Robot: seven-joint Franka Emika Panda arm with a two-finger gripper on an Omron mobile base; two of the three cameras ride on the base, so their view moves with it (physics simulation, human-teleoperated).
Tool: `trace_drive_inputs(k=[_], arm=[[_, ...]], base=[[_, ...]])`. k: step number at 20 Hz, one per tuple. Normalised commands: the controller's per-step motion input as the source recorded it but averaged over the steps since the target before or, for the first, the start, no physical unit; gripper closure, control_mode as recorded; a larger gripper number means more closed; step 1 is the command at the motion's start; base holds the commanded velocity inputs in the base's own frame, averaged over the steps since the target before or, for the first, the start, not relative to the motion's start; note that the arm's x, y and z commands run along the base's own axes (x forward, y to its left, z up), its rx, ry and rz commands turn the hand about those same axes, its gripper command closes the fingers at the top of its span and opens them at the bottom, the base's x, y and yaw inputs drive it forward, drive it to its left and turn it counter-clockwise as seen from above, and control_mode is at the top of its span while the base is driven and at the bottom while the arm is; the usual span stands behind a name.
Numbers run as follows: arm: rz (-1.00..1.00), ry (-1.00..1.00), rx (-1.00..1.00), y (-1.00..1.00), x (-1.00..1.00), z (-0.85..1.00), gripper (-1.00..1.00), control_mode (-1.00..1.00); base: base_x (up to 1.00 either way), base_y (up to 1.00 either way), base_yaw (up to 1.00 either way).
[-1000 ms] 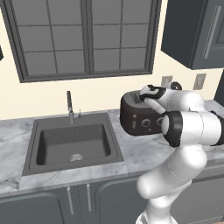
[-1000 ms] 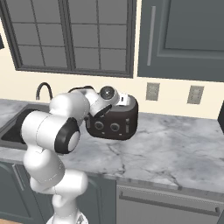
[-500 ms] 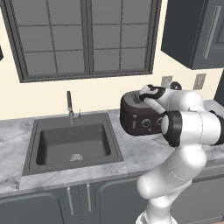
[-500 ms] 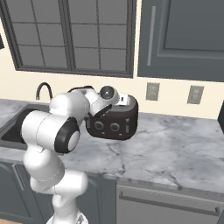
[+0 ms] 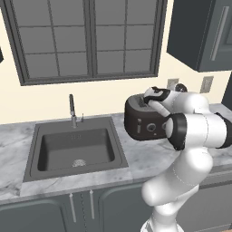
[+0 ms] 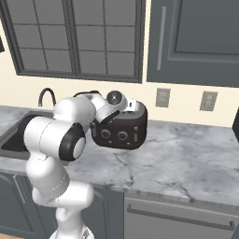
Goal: Start the toaster. Once the lever pops up, take the bread to the plate on the dining counter.
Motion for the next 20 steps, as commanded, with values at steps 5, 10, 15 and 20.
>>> trace_drive_inputs(k=[5,10,15,20], arm=[[0.00,0.00,0.00,0.00,0.00,0.00,-1.00,-1.00],[0.00,0.00,0.00,0.00,0.00,0.00,1.00,-1.00],[0.00,0.00,0.00,0.00,0.00,0.00,1.00,-1.00],[0.00,0.00,0.00,0.00,0.00,0.00,1.00,-1.00]], base=[[0.00,0.00,0.00],[0.00,0.00,0.00],[0.00,0.00,0.00],[0.00,0.00,0.00]])
